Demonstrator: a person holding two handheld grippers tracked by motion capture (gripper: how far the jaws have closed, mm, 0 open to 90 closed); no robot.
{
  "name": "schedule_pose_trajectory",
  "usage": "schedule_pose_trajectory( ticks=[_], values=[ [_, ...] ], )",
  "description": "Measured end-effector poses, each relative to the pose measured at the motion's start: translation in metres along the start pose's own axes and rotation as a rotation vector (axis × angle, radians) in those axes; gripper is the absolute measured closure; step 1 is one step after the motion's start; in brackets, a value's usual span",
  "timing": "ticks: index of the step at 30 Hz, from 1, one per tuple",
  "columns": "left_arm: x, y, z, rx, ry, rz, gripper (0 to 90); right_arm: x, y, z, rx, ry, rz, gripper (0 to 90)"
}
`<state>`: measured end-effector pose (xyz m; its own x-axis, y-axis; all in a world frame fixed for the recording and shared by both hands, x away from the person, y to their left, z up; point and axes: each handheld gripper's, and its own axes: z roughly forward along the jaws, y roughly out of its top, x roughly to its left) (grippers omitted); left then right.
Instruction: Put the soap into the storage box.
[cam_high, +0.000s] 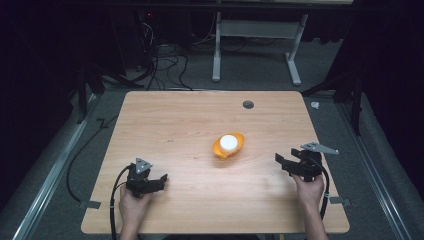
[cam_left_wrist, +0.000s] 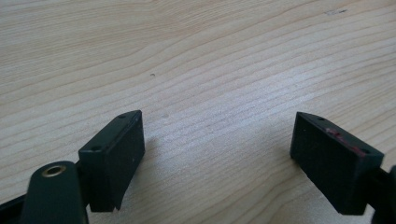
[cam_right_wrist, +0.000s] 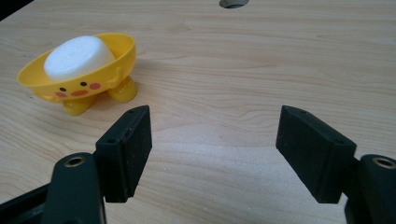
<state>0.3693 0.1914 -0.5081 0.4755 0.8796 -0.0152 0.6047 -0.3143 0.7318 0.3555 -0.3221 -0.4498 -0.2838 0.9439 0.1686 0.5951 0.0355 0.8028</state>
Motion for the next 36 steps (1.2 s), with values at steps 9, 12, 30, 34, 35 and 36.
schedule_pose_trajectory(
  ticks=[9,12,30,34,35,36],
  values=[
    [0.000,0.000,0.000,0.000,0.000,0.000,18.4,0.003,-0.010,0.007,0.023,0.016,0.004,27.6],
    [0.000,0.000,0.000,0.000,0.000,0.000,18.4,0.005,-0.013,0.010,0.033,0.021,0.004,27.6],
    [0.000,0.000,0.000,0.000,0.000,0.000,18.4,0.014,-0.032,0.029,0.089,0.015,-0.021,27.6],
    [0.000,0.000,0.000,0.000,0.000,0.000,18.4,0.017,-0.034,0.033,0.104,0.022,-0.024,27.6],
    [0.000,0.000,0.000,0.000,0.000,0.000,18.4,0.018,-0.035,0.033,0.106,0.023,-0.025,27.6],
    [0.000,0.000,0.000,0.000,0.000,0.000,18.4,0.018,-0.036,0.034,0.107,0.023,-0.025,27.6]
  ],
)
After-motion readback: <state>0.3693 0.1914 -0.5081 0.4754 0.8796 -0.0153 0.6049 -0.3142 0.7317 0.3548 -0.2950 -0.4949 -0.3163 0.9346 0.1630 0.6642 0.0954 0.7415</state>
